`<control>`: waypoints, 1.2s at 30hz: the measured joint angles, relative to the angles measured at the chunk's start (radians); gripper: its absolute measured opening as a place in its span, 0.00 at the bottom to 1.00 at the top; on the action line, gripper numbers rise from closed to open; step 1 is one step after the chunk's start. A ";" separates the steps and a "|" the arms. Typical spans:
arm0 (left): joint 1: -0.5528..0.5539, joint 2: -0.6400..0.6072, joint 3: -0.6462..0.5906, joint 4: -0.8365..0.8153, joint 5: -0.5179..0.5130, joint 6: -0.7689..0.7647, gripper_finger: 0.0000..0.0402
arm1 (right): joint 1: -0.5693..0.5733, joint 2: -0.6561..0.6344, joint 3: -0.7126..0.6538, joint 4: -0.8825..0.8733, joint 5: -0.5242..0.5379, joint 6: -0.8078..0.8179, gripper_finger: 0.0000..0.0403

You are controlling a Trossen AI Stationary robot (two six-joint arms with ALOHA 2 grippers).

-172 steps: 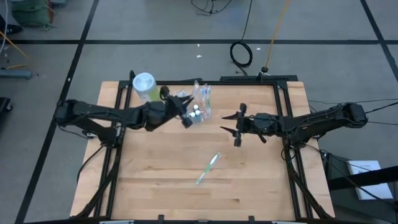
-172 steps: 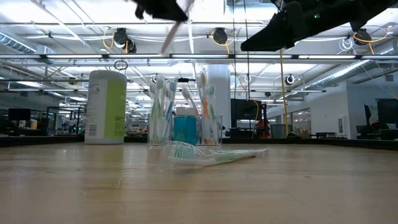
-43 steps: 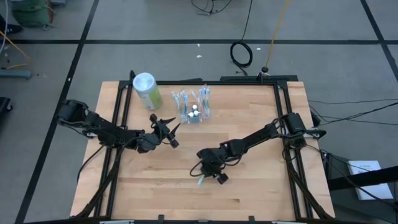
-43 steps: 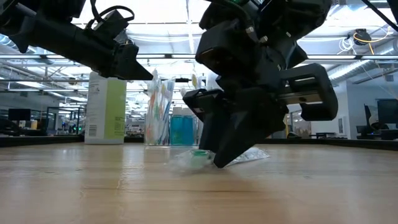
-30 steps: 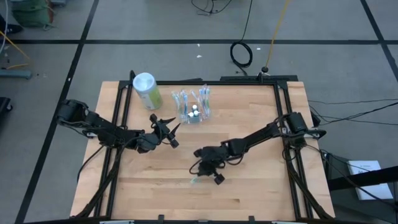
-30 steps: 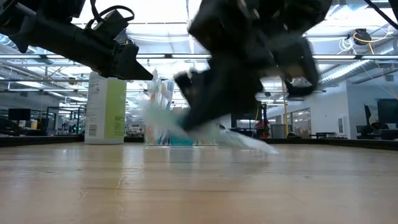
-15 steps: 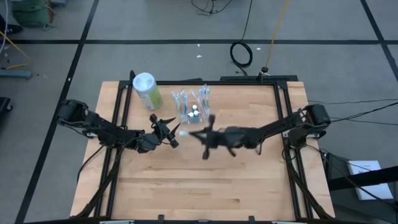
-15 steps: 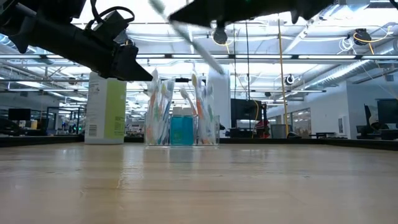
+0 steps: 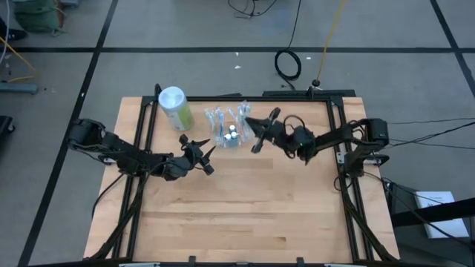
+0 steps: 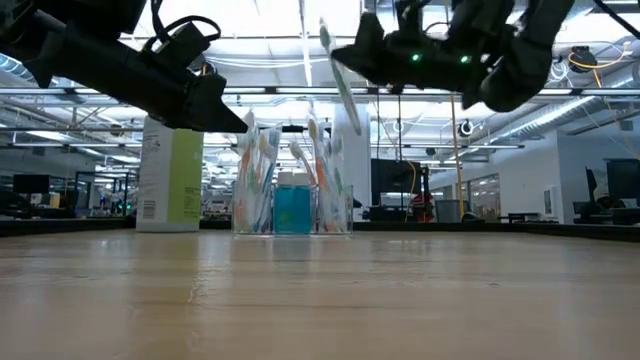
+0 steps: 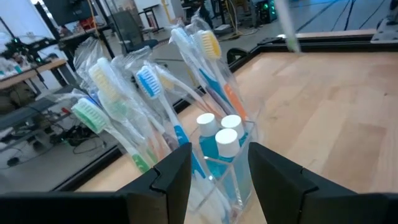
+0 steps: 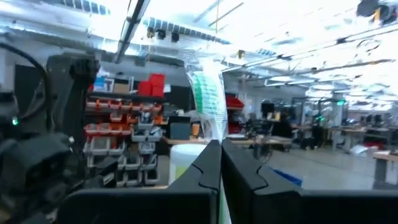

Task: Pick & Place toothbrushing station
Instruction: Put the green toothbrush into the transparent organizer

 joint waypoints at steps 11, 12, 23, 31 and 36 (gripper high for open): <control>0.061 0.000 0.000 -0.008 0.120 -0.070 0.40 | -0.133 0.133 0.069 -0.016 -0.077 0.109 0.00; 0.063 0.000 0.000 -0.008 0.126 -0.074 0.40 | -0.137 0.143 0.078 -0.019 -0.077 0.109 0.00; 0.066 0.000 0.000 -0.008 0.145 -0.073 0.40 | -0.159 0.267 0.133 -0.014 -0.076 0.108 0.00; 0.066 0.000 0.000 -0.008 0.145 -0.073 0.40 | -0.128 0.291 0.109 0.005 0.086 0.105 0.00; 0.066 0.000 0.000 -0.012 0.145 -0.073 0.40 | -0.086 0.291 0.070 0.073 0.210 0.069 0.00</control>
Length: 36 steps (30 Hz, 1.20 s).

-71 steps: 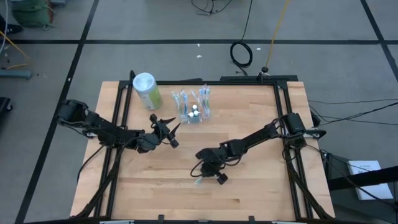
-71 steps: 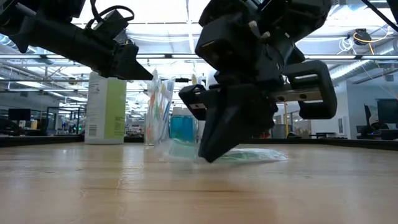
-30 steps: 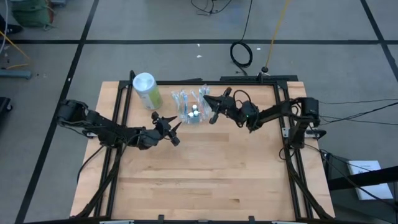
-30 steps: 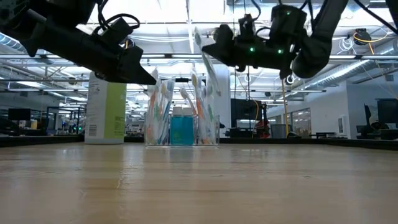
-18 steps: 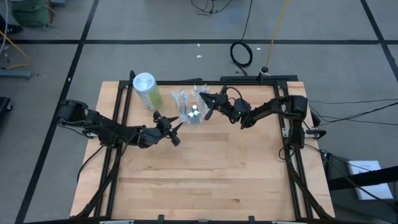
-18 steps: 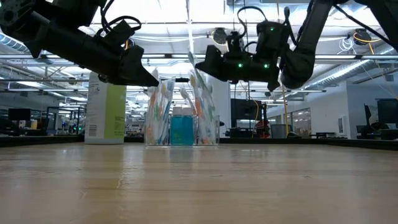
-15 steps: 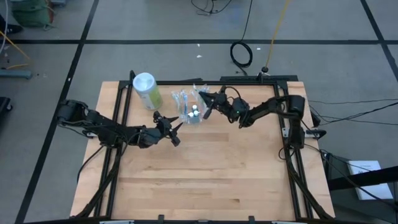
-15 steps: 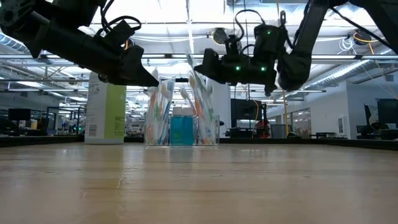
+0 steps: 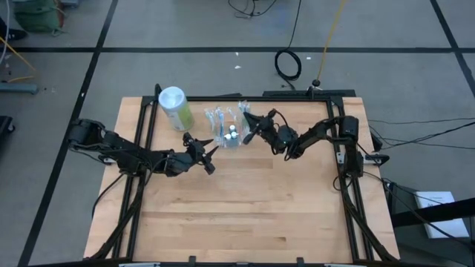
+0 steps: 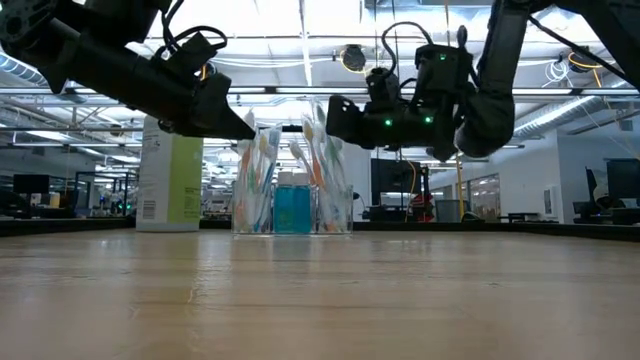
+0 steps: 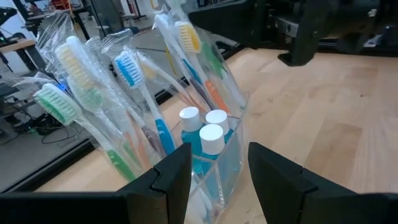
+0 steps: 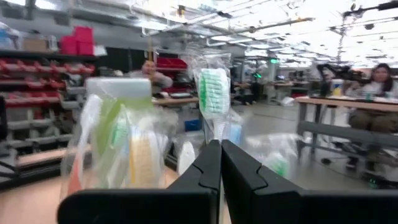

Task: Pick & Place toothbrushing station
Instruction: Put the green toothbrush into the transparent organizer

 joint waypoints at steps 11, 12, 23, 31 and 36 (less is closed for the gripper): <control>0.000 0.000 0.000 -0.014 0.000 -0.020 0.40 | 0.048 0.000 -0.034 -0.111 0.062 0.064 0.00; 0.000 0.000 0.000 -0.014 0.000 -0.020 0.40 | 0.048 0.000 -0.035 -0.122 0.069 0.064 0.00; 0.000 0.000 0.000 -0.020 0.000 -0.021 0.40 | 0.068 0.000 -0.035 -0.203 0.135 0.057 0.00; 0.000 0.000 0.000 -0.021 0.000 -0.021 0.40 | 0.068 0.000 -0.035 -0.208 0.135 0.055 0.07; 0.000 0.000 0.000 -0.021 0.000 -0.021 0.40 | 0.068 -0.008 -0.036 -0.215 0.134 0.054 0.16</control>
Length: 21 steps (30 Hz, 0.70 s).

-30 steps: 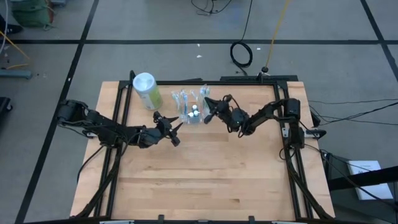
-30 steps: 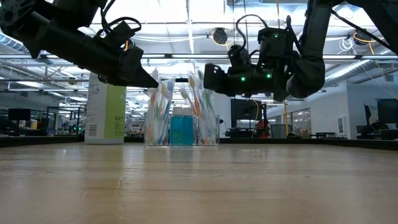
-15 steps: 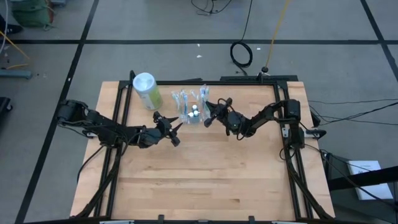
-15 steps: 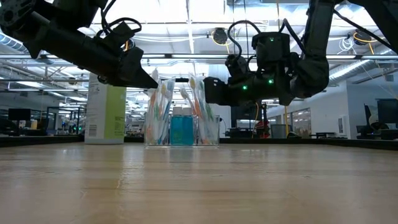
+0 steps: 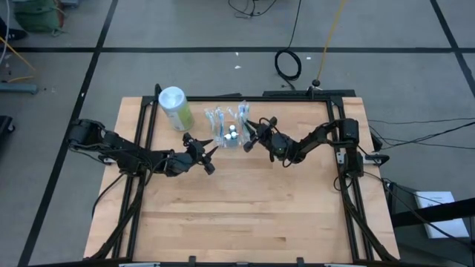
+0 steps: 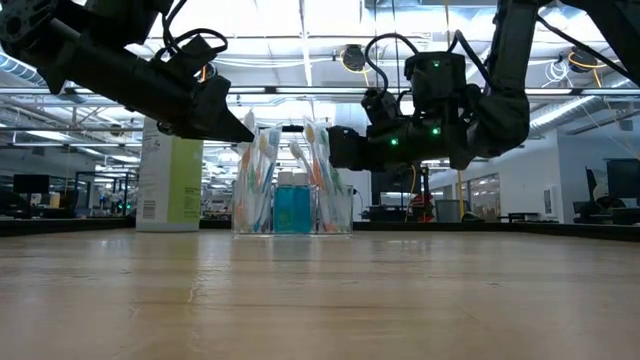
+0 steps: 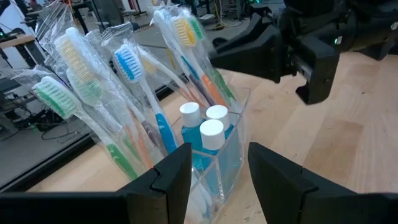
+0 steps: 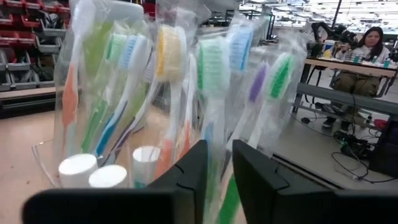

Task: Pick & Place toothbrushing station
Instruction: Put the green toothbrush into the transparent organizer, then return to Home Position

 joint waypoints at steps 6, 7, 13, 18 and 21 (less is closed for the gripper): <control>0.000 0.000 0.000 -0.006 0.000 -0.002 0.40 | 0.005 -0.075 -0.006 -0.096 -0.012 -0.008 0.28; 0.000 0.000 0.000 -0.006 0.000 -0.002 0.40 | 0.007 -0.097 -0.008 -0.130 -0.027 -0.027 0.30; -0.002 0.000 0.000 -0.006 0.000 -0.001 0.40 | 0.038 -0.258 -0.042 -0.389 -0.081 -0.096 0.35; -0.005 0.000 0.000 0.002 -0.001 0.084 0.40 | 0.070 -0.435 -0.094 -0.595 -0.080 -0.116 0.35; -0.017 0.000 0.000 0.021 -0.002 0.143 0.40 | 0.090 -0.547 -0.144 -0.642 -0.080 -0.147 0.34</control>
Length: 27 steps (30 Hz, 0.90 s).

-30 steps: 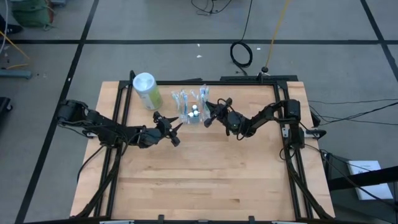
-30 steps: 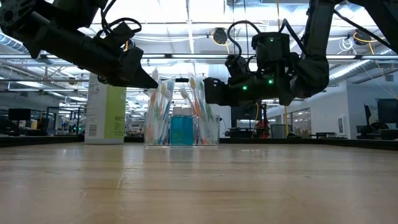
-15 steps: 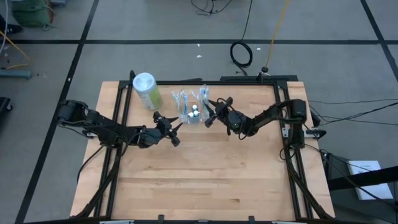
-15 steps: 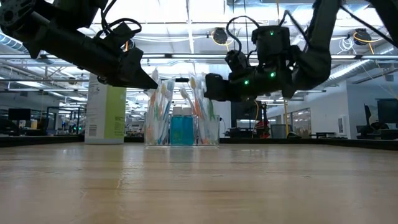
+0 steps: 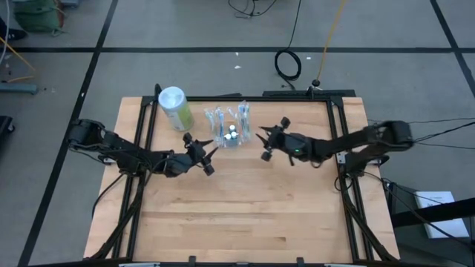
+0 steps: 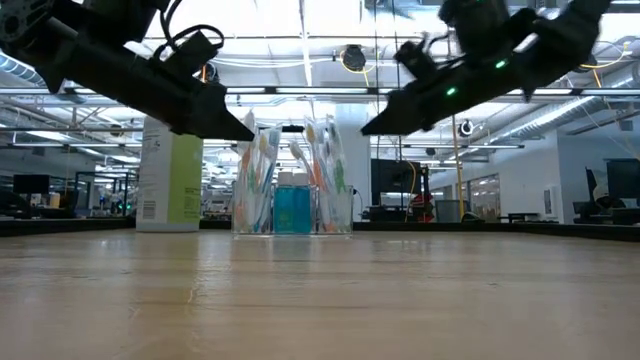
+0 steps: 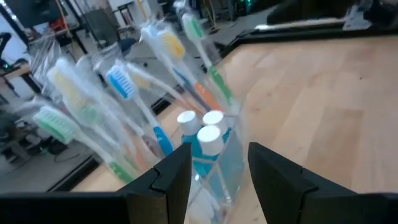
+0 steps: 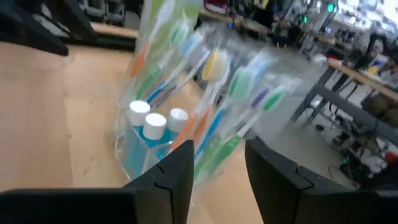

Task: Pick & Place toothbrushing station
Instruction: Return to Home Position

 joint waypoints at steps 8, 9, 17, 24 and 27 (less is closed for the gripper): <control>-0.030 -0.001 0.000 -0.025 0.001 -0.062 0.40 | 0.035 -0.270 -0.207 0.023 0.000 0.037 0.34; -0.029 -0.001 0.000 -0.041 0.001 -0.094 0.40 | 0.036 -0.293 -0.239 0.041 0.000 0.081 0.34; -0.022 0.000 -0.001 -0.105 0.059 -0.197 0.40 | 0.043 -0.427 -0.490 0.297 -0.062 0.146 0.34; -0.032 -0.095 -0.001 0.031 0.087 -0.058 0.40 | 0.043 -0.587 -0.556 0.363 -0.268 0.070 0.34; -0.041 -0.213 -0.001 0.023 0.108 0.026 0.40 | 0.043 -0.679 -0.530 0.142 -0.276 0.061 0.34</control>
